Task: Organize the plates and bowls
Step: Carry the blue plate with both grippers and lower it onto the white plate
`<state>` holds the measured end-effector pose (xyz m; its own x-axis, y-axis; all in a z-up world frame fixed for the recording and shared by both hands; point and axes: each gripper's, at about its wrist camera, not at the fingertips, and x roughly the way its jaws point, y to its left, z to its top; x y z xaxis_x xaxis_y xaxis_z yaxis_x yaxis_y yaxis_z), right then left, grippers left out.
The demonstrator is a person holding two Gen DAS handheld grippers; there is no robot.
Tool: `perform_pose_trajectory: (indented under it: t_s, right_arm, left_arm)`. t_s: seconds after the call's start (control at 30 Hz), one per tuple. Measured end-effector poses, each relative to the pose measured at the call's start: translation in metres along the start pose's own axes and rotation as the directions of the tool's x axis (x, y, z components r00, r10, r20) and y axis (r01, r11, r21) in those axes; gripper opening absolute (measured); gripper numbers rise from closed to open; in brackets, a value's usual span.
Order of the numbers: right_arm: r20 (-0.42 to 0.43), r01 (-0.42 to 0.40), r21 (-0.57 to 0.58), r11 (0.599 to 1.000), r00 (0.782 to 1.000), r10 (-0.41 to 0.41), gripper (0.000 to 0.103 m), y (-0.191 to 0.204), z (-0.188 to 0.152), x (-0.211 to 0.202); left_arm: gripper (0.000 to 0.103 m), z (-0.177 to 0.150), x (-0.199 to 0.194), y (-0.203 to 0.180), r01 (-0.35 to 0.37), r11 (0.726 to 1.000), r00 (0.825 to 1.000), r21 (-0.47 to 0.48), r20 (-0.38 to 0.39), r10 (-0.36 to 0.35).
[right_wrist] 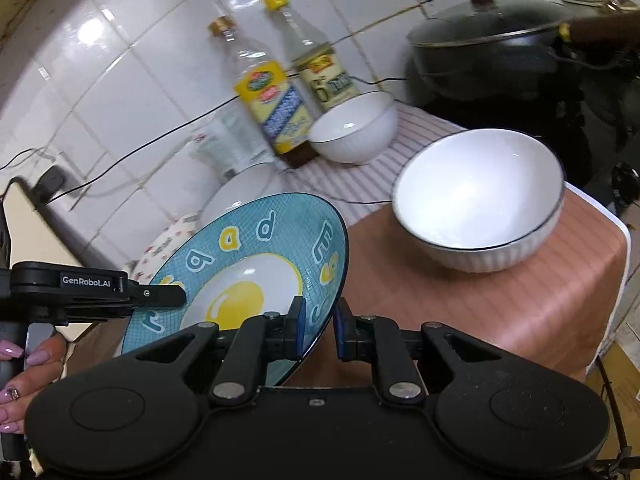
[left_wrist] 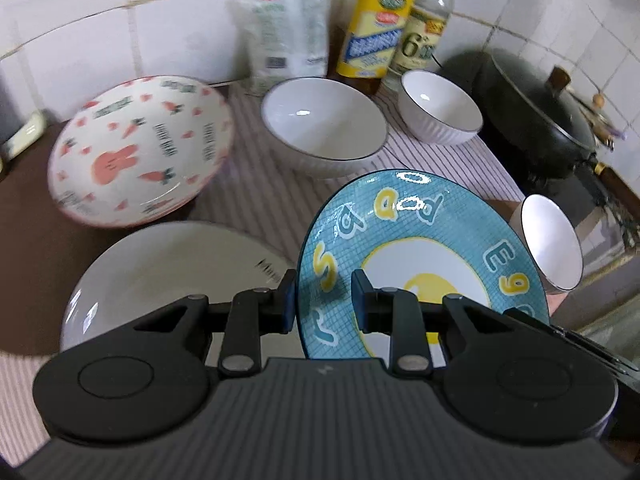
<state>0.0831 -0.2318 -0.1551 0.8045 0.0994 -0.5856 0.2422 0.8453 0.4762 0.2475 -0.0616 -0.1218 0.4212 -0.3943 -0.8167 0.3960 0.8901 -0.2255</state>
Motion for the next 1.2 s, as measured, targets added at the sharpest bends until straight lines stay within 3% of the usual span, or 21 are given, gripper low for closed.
perform_pose_trajectory:
  t_s: [0.47, 0.8, 1.2]
  right_arm:
    - [-0.109, -0.122, -0.159, 0.98, 0.988, 0.106, 0.018, 0.073, -0.013, 0.005]
    - [-0.22, -0.154, -0.242, 0.958, 0.97, 0.101, 0.018, 0.103, -0.028, 0.043]
    - [-0.263, -0.173, -0.302, 0.938, 0.96, 0.092, 0.018, 0.122, -0.035, 0.073]
  left_arm:
    - [0.026, -0.066, -0.065, 0.072, -0.087, 0.968, 0.996, -0.234, 0.002, 0.09]
    - [0.026, -0.091, -0.059, 0.109, -0.154, 0.936, 0.988, -0.316, -0.059, 0.142]
    - [0.026, -0.092, -0.051, 0.131, -0.211, 0.908, 0.977, -0.361, -0.094, 0.19]
